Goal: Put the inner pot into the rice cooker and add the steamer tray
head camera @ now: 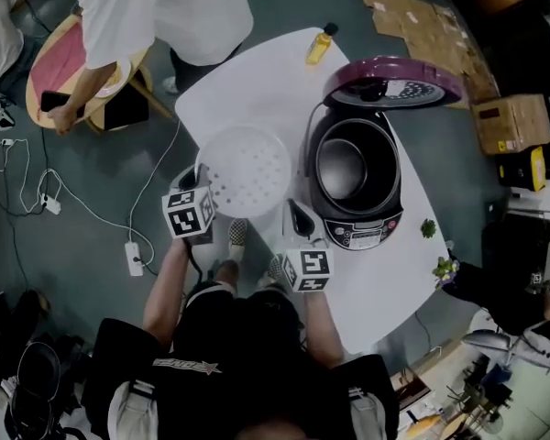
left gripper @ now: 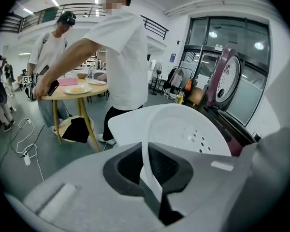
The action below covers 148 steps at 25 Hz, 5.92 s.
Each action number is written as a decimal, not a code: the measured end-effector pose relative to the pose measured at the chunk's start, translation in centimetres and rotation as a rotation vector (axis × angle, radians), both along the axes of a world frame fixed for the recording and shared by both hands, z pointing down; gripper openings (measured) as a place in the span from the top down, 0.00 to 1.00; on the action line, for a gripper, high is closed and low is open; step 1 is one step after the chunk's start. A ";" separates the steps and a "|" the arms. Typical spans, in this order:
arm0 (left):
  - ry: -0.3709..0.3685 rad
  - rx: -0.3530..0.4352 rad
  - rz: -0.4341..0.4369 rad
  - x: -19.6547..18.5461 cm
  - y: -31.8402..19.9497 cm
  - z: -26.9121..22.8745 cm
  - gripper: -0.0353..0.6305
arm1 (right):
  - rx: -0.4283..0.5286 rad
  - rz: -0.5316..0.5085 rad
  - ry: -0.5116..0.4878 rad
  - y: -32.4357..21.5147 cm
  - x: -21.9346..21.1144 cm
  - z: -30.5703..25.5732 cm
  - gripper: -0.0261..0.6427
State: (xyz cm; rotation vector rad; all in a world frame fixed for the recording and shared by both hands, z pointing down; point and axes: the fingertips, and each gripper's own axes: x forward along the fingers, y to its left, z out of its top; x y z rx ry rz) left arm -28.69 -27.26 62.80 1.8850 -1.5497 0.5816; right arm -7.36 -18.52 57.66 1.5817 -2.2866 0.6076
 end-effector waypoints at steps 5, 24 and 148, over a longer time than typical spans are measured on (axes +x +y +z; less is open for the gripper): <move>0.028 0.070 -0.039 -0.1 1.7 -4.6 0.91 | 0.063 -0.017 0.004 1.4 0.6 -3.3 0.95; 0.101 0.193 0.122 10.0 3.2 -14.3 0.91 | 0.224 0.221 0.060 6.8 12.2 -11.1 0.95; -0.106 0.537 0.329 20.3 24.1 -19.2 0.89 | 0.328 0.155 0.070 19.6 18.9 -13.4 0.95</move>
